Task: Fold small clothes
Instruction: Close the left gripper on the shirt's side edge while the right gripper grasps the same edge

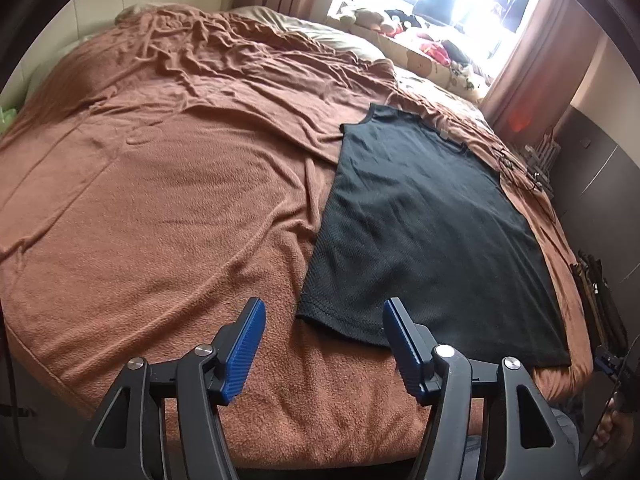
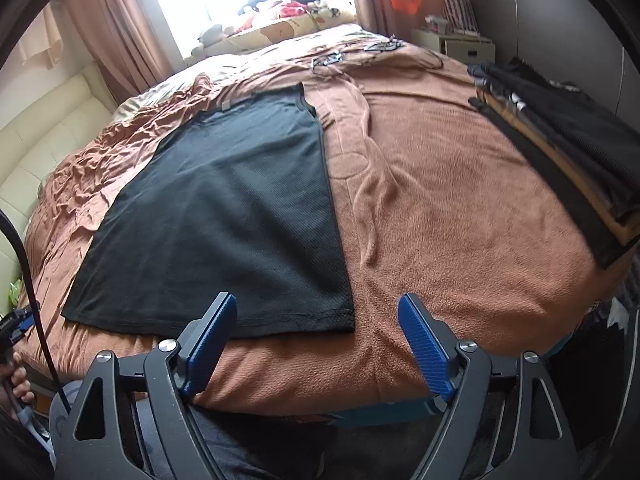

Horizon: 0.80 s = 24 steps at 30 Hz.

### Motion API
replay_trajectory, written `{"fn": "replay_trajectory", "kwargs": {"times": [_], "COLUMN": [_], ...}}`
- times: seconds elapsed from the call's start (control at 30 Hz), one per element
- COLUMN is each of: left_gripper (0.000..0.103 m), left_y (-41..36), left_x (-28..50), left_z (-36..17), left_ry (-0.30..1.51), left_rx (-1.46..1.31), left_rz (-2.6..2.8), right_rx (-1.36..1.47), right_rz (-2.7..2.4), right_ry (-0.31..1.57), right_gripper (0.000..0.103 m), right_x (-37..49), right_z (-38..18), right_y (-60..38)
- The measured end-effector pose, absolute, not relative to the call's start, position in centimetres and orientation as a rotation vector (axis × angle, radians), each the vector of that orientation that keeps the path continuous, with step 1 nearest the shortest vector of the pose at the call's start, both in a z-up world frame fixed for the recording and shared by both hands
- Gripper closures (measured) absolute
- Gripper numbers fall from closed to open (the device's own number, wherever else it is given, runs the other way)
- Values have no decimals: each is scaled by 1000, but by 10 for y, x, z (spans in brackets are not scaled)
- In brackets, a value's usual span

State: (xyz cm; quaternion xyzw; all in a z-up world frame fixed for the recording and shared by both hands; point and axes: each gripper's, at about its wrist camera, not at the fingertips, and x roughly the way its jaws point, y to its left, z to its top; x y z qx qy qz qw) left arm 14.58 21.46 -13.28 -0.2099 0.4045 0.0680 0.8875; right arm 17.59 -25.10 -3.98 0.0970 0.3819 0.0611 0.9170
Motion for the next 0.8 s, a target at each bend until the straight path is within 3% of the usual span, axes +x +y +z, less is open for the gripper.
{"fn": "replay_trajectory", "kwargs": {"times": [0.27,0.43,0.5,0.57,0.73,0.8], "left_gripper": [60,63,69,85,94,96], "left_y": [219,221,223,226,236,238], "left_x": [172,180,180,180,175,174], "left_z": [-165,-177,-179,-180,-180,-180], "left_ry": [946,970,971,964,945,941], "left_rx": [-458,-483,-502,-537,-612,-630], "left_rz": [116,100,98,90,81,78], "right_rx": [242,299,314,325,378,404], "right_rz": [128,148,153,156,163,182], "right_ry": [859,894,907,914,908,903], "right_gripper": [27,27,28,28,28,37], "right_x": [207,218,224,227,230,229], "right_z": [-56,-69,-76,-81,-84,-87], "right_y": [-264,-270,-270,-270,-276,-279]}}
